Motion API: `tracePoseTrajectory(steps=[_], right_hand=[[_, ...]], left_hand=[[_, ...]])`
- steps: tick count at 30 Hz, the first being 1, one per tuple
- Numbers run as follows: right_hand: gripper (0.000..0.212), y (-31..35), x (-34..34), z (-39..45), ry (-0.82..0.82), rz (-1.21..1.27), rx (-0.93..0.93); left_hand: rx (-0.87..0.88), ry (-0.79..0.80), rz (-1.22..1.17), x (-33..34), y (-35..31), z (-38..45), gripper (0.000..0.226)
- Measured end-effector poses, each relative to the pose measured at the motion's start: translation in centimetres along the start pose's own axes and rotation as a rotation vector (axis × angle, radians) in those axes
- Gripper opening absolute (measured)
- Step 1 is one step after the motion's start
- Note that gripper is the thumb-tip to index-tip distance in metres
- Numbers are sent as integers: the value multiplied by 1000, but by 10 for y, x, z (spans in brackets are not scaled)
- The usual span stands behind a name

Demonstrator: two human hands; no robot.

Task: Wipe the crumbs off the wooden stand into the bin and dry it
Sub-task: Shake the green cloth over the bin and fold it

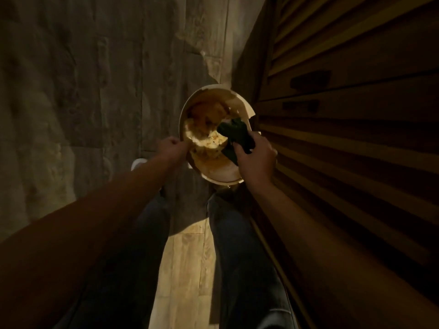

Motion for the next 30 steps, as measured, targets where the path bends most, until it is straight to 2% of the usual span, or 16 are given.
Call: tracePoseTrajectory(steps=[2, 5, 9, 10, 12, 14, 17, 19, 22, 26, 30], right_hand=[[40, -7, 7, 7, 21, -11, 11], [40, -13, 13, 11, 44, -13, 27], [43, -5, 2, 2, 24, -31, 17], [43, 0, -2, -1, 23, -39, 16], [44, 11, -13, -10, 21, -29, 21], [43, 26, -24, -21, 17, 3, 9], [43, 59, -46, -47, 7, 49, -24], [43, 83, -64, -68, 13, 83, -41], [42, 125, -101, -104, -49, 101, -120], [42, 190, -165, -163, -159, 88, -307], [43, 241, -217, -214, -219, 30, -463]], left_hand=[[2, 16, 19, 3, 4, 16, 13], [1, -19, 31, -11, 3, 32, 24], [12, -12, 156, -27, -11, 26, 17], [17, 0, 150, -29, -15, 18, 22], [17, 12, 57, -33, -23, -8, 44], [-9, 2, -54, -39, -33, -42, 53], [-48, 166, -268, -32, -48, -113, 38], [-123, 314, -396, -26, -56, -171, 46], [-202, 445, -574, -28, -73, -246, 61], [-160, 604, -809, -41, -117, -343, 65], [-63, 697, -798, -63, -153, -418, 54]])
Point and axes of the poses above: each hand's wrist, its own z-axis towards the middle knuckle, its own x-axis out of the palm, y = z × x, the point moved 10 cm from there along z, towards the middle knuckle, and after that the axes turned 2 degrees about -x, right-handed, at the moved point
